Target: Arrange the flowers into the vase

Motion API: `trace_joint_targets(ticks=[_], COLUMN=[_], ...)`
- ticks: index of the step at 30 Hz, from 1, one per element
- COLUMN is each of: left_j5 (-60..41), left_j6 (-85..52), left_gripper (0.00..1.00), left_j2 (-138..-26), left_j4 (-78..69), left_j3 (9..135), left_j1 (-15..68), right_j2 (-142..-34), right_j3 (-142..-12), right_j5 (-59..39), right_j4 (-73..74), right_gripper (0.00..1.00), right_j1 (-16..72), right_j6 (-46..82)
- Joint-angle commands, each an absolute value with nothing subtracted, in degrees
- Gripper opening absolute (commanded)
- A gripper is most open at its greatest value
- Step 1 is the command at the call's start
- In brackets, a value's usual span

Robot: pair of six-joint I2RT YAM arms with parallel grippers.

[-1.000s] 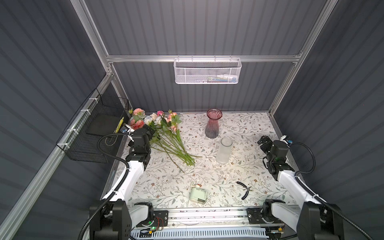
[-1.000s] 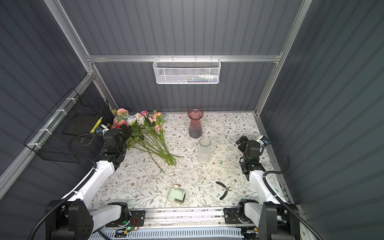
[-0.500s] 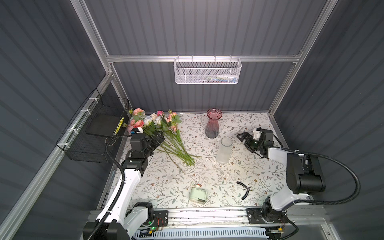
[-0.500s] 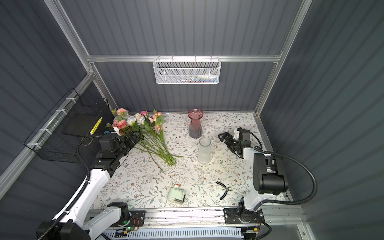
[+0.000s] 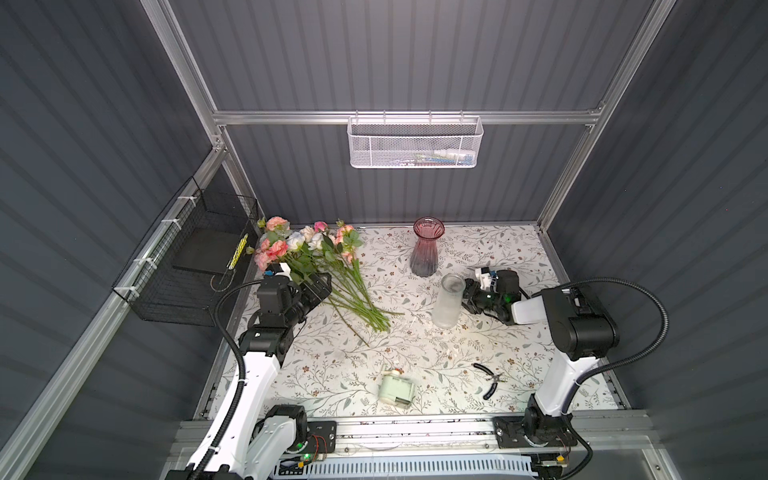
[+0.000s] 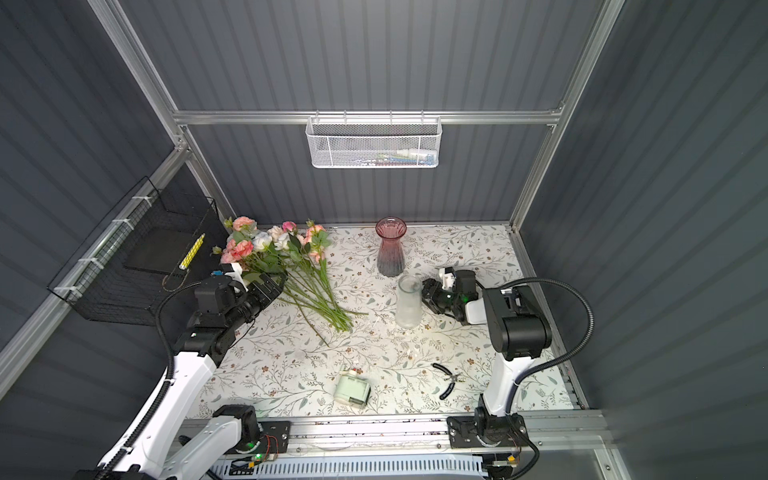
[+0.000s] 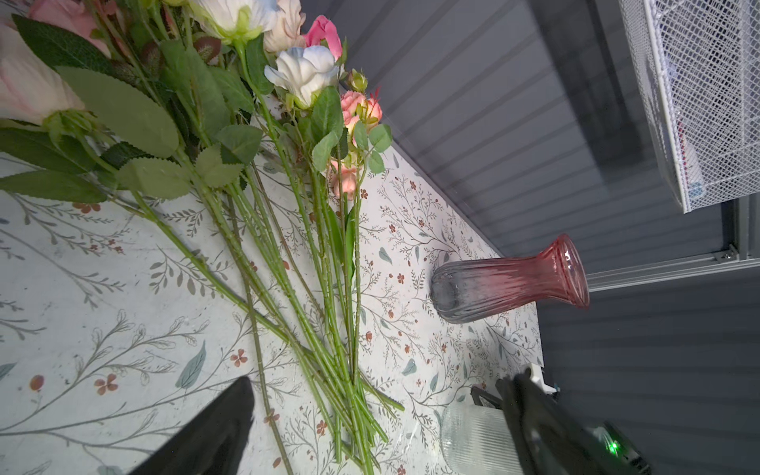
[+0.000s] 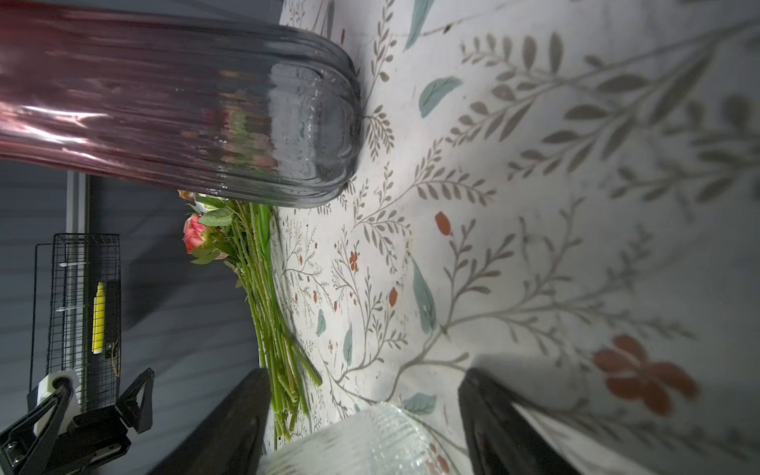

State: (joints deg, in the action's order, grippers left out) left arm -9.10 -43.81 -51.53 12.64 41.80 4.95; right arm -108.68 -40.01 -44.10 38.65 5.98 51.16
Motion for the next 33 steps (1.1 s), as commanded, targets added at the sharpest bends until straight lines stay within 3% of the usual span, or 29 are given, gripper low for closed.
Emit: trace_joint_targets(ticks=[1,12,23,33], left_j5=[-10.09,-9.27,-8.7,-6.58], left_j6=[-41.57,-41.6,-40.73,-39.98], left_gripper=[0.97,0.97,0.96,0.73], left_j2=[-50.49,-50.83,-52.32,-64.82], left_j4=[13.88,14.61,16.47,16.34], left_j3=[41.59,41.06,41.21,45.31], left_j1=[5.19,5.19,5.19,7.83], right_j2=[-110.18,-107.09,-101.82,-77.14], right_j3=[-36.75,-28.63,-26.98,-26.34], right_j5=[-46.36,-40.0,-34.23,-14.12], right_j4=[46.34,52.38,48.3,21.15], right_gripper=[0.72,0.67,0.63,0.67], right_j1=[8.48,17.01,27.6,28.21], right_j6=[55.46,58.18,56.73,42.95])
